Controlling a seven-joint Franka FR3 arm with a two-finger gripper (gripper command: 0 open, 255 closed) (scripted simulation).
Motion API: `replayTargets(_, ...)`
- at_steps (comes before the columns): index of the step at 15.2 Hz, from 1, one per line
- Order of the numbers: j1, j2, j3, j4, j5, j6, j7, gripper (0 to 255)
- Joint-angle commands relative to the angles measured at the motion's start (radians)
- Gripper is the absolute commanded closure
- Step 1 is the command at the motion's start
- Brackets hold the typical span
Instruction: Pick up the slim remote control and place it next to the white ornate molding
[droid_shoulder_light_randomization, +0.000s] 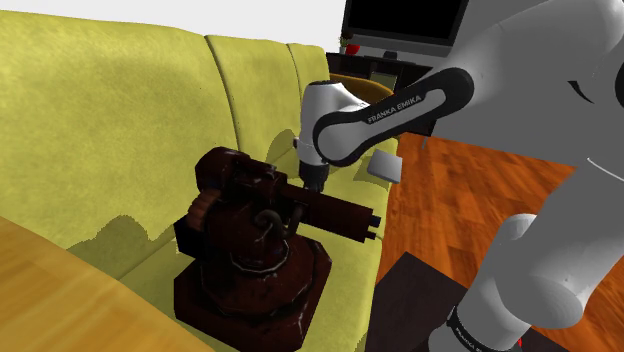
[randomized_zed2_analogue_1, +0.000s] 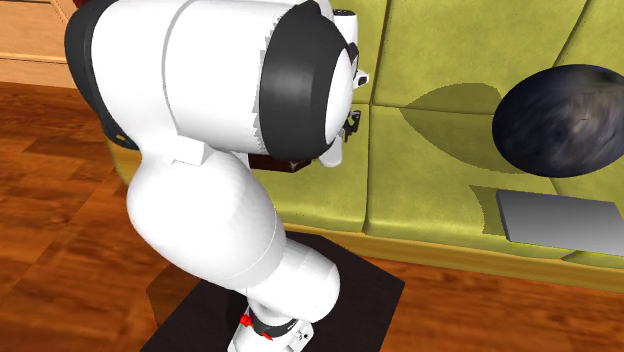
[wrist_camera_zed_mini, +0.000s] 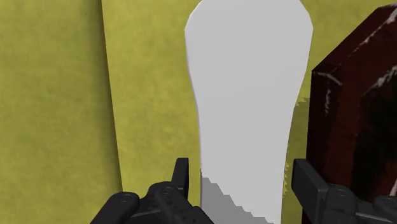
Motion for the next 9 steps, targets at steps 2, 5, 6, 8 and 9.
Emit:
replayTargets(2, 0.000, -0.021, -0.002, 0.020, 0.003, -0.041, -0.004, 255)
replayTargets(5, 0.001, -0.040, -0.003, 0.044, 0.006, -0.084, -0.007, 255)
replayTargets(6, 0.001, -0.046, -0.003, 0.052, 0.006, -0.098, -0.008, 255)
replayTargets(8, 0.001, -0.054, -0.004, 0.063, 0.007, -0.116, -0.009, 255)
replayTargets(9, -0.011, -0.055, -0.020, 0.062, 0.002, -0.115, -0.034, 255)
